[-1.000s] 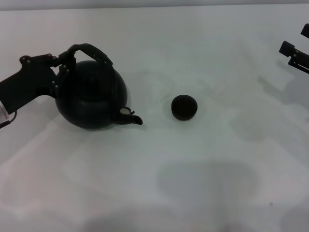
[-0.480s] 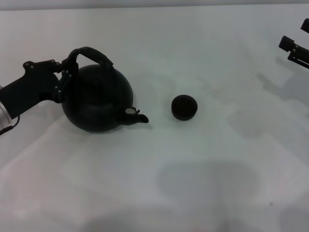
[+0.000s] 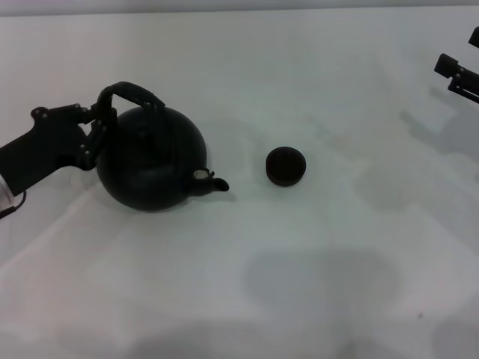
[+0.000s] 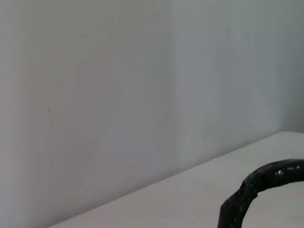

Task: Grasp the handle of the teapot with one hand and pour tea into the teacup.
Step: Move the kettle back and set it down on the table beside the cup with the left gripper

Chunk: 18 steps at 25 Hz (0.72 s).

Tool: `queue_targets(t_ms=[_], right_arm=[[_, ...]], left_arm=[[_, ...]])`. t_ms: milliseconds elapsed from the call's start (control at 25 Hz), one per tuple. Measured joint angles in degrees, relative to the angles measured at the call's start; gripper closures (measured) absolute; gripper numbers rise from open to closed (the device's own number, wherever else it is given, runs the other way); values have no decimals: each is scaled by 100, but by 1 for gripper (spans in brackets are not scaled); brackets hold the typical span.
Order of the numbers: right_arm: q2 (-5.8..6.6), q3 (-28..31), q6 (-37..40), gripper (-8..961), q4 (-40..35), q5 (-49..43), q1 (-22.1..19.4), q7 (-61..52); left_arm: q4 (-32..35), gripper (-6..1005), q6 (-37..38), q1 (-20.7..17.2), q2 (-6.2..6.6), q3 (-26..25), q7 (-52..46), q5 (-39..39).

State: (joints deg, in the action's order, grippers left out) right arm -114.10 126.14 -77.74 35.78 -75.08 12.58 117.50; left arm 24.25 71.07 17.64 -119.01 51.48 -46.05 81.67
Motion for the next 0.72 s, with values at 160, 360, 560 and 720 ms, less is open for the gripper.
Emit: queue_targets(t_ms=[160,360,560,720], right_arm=[[3,5,18,112,0,2,-9,0],[10,7,45,112,0,0,-7,0],[11,7,59,111,0,-16,-2,0],[11,7,60,111,0,-19,-1,0]], left_arm=[[37,868,25,-99,6,-18,0,-17],[51,855,13,-177,12,-65,5,-59],[21,788,-40,-188,10,-165,37,-99],[16,675,-46,-202,-1,-169,211,-111]])
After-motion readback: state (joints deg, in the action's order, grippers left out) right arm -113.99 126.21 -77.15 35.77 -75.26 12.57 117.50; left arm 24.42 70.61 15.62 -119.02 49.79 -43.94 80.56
